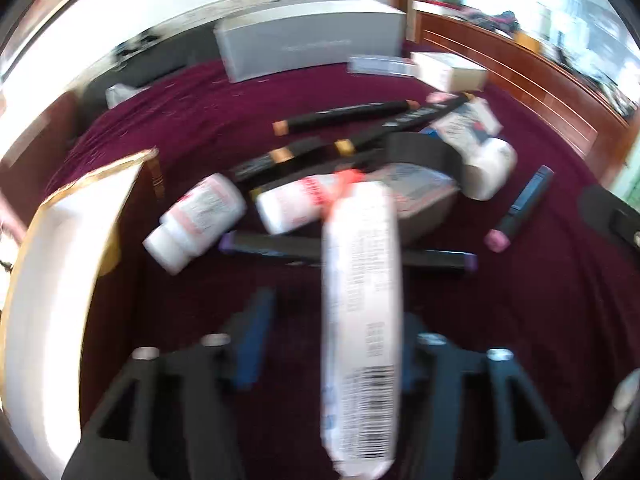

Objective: Organize objects
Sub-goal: 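Grasp the white barcoded tube with the left gripper while the right grasps a black marker, then carry the tube and marker into the white tray and open both grippers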

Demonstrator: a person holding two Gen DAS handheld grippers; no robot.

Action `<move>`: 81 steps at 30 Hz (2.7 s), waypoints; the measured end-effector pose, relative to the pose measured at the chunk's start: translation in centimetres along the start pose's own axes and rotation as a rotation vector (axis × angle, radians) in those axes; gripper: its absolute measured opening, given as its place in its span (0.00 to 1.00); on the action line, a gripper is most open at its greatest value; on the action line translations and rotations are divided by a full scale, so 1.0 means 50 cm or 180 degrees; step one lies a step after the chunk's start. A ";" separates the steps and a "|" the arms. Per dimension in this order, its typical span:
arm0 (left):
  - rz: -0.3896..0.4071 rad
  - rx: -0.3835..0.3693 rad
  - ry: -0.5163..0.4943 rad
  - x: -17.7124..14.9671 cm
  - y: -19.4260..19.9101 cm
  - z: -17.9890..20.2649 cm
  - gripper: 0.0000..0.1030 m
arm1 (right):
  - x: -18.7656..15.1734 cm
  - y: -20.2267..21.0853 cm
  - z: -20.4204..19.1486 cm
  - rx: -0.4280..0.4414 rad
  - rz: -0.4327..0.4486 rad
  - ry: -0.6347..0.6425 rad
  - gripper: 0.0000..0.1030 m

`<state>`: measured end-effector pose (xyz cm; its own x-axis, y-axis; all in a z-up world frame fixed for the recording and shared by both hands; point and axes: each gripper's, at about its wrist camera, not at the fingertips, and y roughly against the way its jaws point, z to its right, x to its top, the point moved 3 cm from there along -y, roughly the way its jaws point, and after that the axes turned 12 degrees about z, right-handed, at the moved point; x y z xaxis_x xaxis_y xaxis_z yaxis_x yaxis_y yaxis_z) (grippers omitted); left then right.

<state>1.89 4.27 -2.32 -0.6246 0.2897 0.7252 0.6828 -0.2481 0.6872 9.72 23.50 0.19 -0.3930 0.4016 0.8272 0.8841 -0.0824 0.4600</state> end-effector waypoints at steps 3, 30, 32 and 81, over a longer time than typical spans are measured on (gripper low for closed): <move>-0.0105 -0.0245 0.0256 -0.006 0.012 -0.035 0.55 | 0.001 -0.001 -0.020 0.0024 -0.0167 0.0208 0.97; -0.0151 -0.0537 0.0869 -0.080 0.080 -0.166 0.24 | -0.056 -0.181 -0.279 0.1142 -0.1766 0.1160 0.39; -0.0156 -0.0513 0.0836 -0.077 0.078 -0.163 0.25 | -0.054 -0.178 -0.270 0.0959 -0.1740 0.1322 0.31; 0.0366 -0.0190 0.0618 -0.065 0.238 -0.216 0.15 | -0.070 -0.009 -0.279 0.1415 -0.1482 0.0404 0.12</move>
<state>7.98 -9.62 3.96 -0.6092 0.0746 0.7895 0.7336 -0.3252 0.5967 7.18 9.42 1.60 -0.7626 0.1914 0.6180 0.6239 0.4699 0.6244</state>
